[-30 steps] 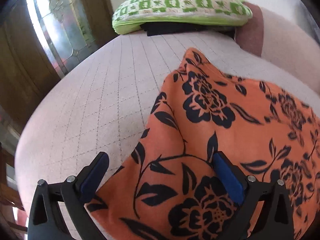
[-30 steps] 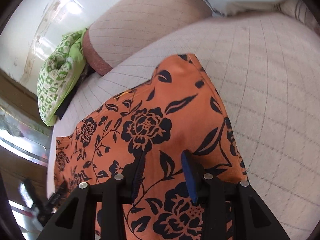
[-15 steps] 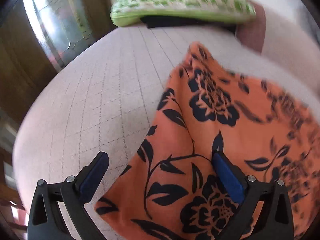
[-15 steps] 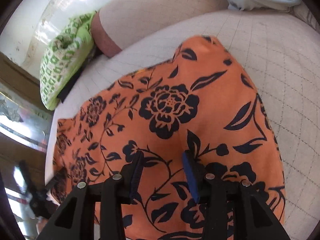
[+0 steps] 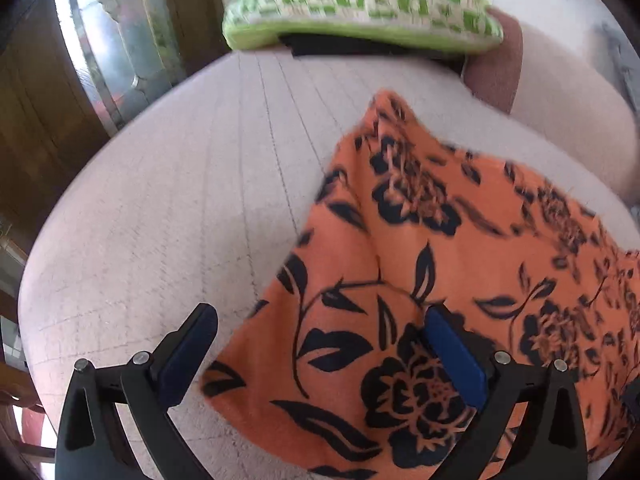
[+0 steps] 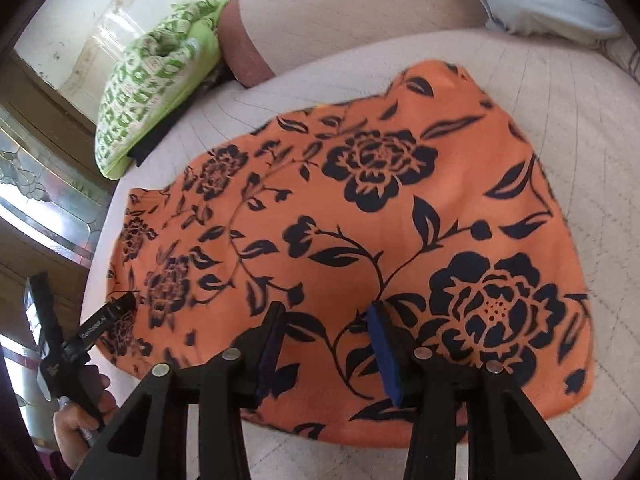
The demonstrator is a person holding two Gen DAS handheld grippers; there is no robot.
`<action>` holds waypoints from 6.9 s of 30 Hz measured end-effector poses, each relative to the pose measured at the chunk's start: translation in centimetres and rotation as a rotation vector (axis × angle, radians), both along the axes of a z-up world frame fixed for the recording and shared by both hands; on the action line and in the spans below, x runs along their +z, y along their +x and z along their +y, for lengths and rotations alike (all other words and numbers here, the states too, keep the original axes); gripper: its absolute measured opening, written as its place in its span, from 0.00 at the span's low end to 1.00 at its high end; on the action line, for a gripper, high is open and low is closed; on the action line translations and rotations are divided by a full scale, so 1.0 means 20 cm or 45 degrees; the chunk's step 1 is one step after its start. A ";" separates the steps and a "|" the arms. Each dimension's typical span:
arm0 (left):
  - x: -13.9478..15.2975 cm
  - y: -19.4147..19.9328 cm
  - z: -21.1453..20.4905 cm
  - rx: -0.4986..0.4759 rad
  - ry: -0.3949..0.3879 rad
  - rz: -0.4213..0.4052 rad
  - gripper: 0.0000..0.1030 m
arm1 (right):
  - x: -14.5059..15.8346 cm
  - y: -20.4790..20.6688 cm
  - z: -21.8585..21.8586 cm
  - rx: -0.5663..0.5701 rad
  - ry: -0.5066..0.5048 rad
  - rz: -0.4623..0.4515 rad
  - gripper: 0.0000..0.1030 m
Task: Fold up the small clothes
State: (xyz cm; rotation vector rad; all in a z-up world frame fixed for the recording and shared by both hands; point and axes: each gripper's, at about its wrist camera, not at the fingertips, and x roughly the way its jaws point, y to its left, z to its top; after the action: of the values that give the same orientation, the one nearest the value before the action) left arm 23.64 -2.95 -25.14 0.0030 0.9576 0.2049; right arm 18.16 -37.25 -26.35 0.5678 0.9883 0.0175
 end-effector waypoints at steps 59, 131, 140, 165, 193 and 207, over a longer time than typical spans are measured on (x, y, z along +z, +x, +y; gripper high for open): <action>0.16 -0.22 -0.04 -0.173 -0.428 -0.241 0.31 | 0.00 0.01 -0.06 0.046 0.191 -0.114 0.46; -0.13 -0.10 -0.76 -0.699 -0.457 0.093 0.87 | -0.14 0.08 -0.91 -0.284 0.747 -0.304 0.77; -0.12 -0.09 -0.78 -0.751 -0.413 0.083 0.89 | -0.24 0.41 -0.79 -0.130 0.653 -0.105 0.62; -0.11 -0.10 -0.80 -0.766 -0.440 0.127 0.89 | 0.16 0.16 -0.79 -0.365 0.139 -0.277 0.22; -0.06 -0.13 -0.86 -0.749 -0.227 0.049 0.91 | -0.03 -0.12 -0.25 -0.051 -0.186 0.033 0.21; -0.07 -0.12 -0.89 -0.736 -0.200 0.045 0.93 | -0.04 -0.10 -0.29 -0.013 -0.097 0.011 0.22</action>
State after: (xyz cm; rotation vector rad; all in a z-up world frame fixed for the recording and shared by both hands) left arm 21.27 -20.72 -26.63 0.1377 0.9688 -0.4047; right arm 16.23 -43.06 -27.21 0.5035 0.9903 -0.0319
